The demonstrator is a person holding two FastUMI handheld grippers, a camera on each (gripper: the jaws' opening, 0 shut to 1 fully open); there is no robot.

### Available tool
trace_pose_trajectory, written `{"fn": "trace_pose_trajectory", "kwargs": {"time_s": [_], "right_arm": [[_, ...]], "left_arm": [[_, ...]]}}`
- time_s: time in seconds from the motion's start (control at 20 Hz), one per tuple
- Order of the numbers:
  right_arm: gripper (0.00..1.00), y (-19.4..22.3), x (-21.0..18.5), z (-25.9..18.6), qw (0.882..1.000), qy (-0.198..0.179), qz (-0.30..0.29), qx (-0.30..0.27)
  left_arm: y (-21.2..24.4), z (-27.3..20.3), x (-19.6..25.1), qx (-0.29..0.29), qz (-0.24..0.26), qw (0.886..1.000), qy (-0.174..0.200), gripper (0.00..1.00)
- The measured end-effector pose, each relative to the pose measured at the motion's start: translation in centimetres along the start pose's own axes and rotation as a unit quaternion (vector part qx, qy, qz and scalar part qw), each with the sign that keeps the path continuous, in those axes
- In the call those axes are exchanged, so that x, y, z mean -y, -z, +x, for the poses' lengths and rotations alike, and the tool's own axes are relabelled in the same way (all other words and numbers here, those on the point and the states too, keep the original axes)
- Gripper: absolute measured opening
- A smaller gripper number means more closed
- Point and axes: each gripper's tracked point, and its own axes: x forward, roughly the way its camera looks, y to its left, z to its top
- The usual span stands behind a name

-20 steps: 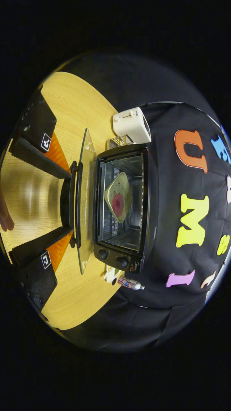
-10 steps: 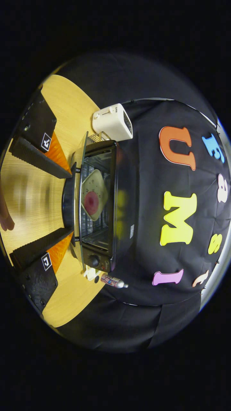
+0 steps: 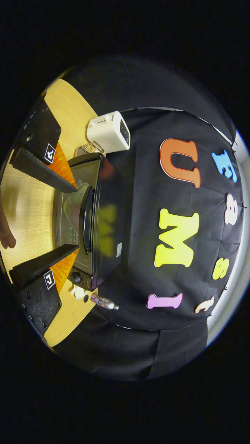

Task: Open the electric oven with the left hand, put the food in, and close the electric oven.

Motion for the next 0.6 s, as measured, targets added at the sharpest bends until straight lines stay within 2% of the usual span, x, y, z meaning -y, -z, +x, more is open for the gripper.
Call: {"fn": "trace_pose_trajectory", "kwargs": {"time_s": [0.5,0.6], "right_arm": [[0.98,-2.3,-0.3,-2.5,1.0,0.009,0.006,0.023],[0.95,-3.0,-0.5,-3.1,0.999,0.011,0.006,0.03]], "left_arm": [[-7.8,-12.6,-0.4,0.09,0.055,0.994,-0.035,0.95],[-9.1,-15.9,0.2,0.11,0.062,0.991,-0.036,0.95]]}}
